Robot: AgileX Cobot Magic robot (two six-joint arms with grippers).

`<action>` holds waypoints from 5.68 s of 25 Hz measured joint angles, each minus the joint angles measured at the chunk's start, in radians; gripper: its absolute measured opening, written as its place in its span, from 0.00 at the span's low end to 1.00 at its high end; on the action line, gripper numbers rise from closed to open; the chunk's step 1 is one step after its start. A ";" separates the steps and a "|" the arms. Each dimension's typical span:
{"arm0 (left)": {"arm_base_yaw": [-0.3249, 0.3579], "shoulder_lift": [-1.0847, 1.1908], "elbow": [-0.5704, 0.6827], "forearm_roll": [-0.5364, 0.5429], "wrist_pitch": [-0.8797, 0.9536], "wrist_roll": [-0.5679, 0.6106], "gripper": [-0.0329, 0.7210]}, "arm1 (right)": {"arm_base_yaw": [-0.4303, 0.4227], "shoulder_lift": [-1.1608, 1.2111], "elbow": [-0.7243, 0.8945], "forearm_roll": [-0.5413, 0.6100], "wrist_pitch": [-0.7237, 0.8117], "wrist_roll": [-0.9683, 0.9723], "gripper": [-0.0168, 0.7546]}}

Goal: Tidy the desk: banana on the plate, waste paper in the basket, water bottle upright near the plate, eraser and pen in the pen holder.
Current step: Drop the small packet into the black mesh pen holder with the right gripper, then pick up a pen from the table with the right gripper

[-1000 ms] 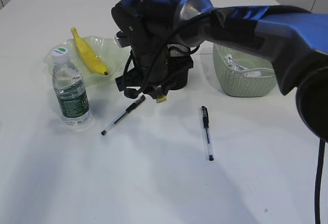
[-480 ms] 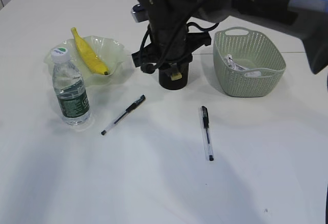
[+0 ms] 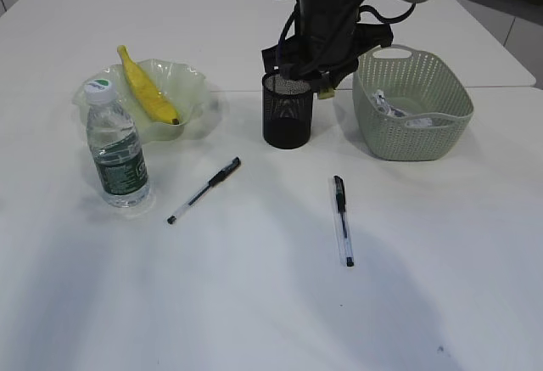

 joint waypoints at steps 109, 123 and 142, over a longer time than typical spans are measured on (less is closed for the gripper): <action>0.000 0.000 0.000 0.000 -0.051 0.000 0.69 | -0.049 0.101 0.000 -0.095 -0.389 0.021 0.39; 0.000 0.000 0.000 0.072 -0.040 0.000 0.69 | -0.049 0.039 -0.094 0.116 0.050 -0.241 0.33; 0.000 0.000 0.000 0.074 0.026 0.000 0.69 | -0.046 -0.275 0.579 0.282 0.053 -0.304 0.32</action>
